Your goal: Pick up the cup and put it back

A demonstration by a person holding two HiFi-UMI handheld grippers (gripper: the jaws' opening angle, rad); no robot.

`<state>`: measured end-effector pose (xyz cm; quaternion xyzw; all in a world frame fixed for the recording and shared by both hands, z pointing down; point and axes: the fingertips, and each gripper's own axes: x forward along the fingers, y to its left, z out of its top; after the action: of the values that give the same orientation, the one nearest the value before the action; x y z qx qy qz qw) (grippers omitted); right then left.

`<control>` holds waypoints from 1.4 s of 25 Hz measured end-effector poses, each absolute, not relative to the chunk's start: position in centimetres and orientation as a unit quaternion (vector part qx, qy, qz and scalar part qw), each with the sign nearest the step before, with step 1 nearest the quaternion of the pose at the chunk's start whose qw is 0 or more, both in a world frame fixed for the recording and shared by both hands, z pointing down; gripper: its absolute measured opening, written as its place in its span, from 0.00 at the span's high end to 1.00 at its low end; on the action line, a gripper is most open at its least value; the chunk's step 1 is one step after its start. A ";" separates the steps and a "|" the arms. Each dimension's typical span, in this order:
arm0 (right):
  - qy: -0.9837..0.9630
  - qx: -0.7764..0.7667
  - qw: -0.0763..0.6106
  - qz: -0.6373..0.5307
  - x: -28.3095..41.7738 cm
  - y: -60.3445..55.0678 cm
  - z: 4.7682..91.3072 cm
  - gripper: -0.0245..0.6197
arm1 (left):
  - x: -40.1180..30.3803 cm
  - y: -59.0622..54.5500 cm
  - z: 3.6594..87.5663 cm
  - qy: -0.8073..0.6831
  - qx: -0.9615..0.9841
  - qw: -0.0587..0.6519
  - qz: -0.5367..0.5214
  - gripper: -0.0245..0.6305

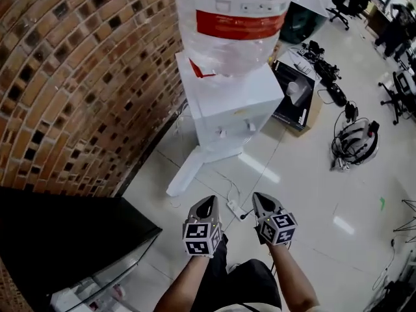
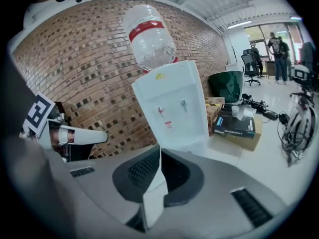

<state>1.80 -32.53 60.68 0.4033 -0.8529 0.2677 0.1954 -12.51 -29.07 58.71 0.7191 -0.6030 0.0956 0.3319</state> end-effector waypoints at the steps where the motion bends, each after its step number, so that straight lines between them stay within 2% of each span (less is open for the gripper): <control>1: -0.852 0.408 0.196 0.265 1.4 -34.0 62.4 0.93 | -12.9 -30.2 60.3 -0.603 0.719 0.332 0.099 0.96; 4: -0.852 0.413 0.199 0.252 -0.1 -37.6 67.7 0.89 | -14.0 -33.1 65.3 -0.604 0.717 0.332 0.102 0.96; 8: -0.863 0.408 0.200 0.220 -1.7 -40.9 74.9 0.89 | -14.5 -35.4 72.4 -0.612 0.713 0.329 0.100 0.96; 10: -0.868 0.404 0.195 0.211 -2.1 -42.4 78.5 0.79 | -14.1 -36.5 75.8 -0.609 0.716 0.327 0.099 0.96; 13: -0.874 0.406 0.190 0.190 -2.9 -45.3 83.6 0.79 | -13.9 -38.7 79.7 -0.598 0.729 0.320 0.089 0.96; 14: -0.875 0.407 0.188 0.184 -3.1 -46.4 85.2 0.77 | -13.9 -39.6 80.5 -0.592 0.739 0.310 0.087 0.96; 15: -0.875 0.408 0.186 0.181 -3.2 -47.3 86.7 0.71 | -13.9 -40.5 81.3 -0.585 0.750 0.296 0.089 0.96; 19: -0.876 0.413 0.185 0.168 -3.9 -50.4 92.6 0.70 | -13.9 -42.4 85.3 -0.552 0.783 0.258 0.125 0.96; 21: -0.876 0.413 0.187 0.163 -4.5 -52.1 95.3 0.59 | -13.3 -43.0 87.1 -0.535 0.797 0.243 0.140 0.96; 22: -0.876 0.414 0.188 0.160 -4.8 -52.8 96.6 0.59 | -13.0 -43.2 87.9 -0.531 0.801 0.239 0.140 0.96; 24: -0.875 0.416 0.190 0.157 -5.3 -54.0 99.0 0.46 | -12.5 -43.4 89.3 -0.525 0.807 0.236 0.131 0.96; 28: -0.873 0.423 0.195 0.148 -6.6 -56.1 102.9 0.42 | -13.0 -43.9 92.0 -0.521 0.812 0.237 0.118 0.96; 30: -0.873 0.422 0.192 0.150 -7.6 -57.0 104.4 0.36 | -13.7 -44.2 92.9 -0.526 0.806 0.246 0.114 0.96; 35: -0.868 0.431 0.195 0.148 -9.2 -59.3 107.4 0.33 | -15.1 -44.9 93.6 -0.558 0.783 0.259 0.088 0.96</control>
<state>-9.21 -59.31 107.35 0.4313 -0.8684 0.1479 0.1947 -15.08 -44.94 93.62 0.7831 -0.5583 0.0876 0.2594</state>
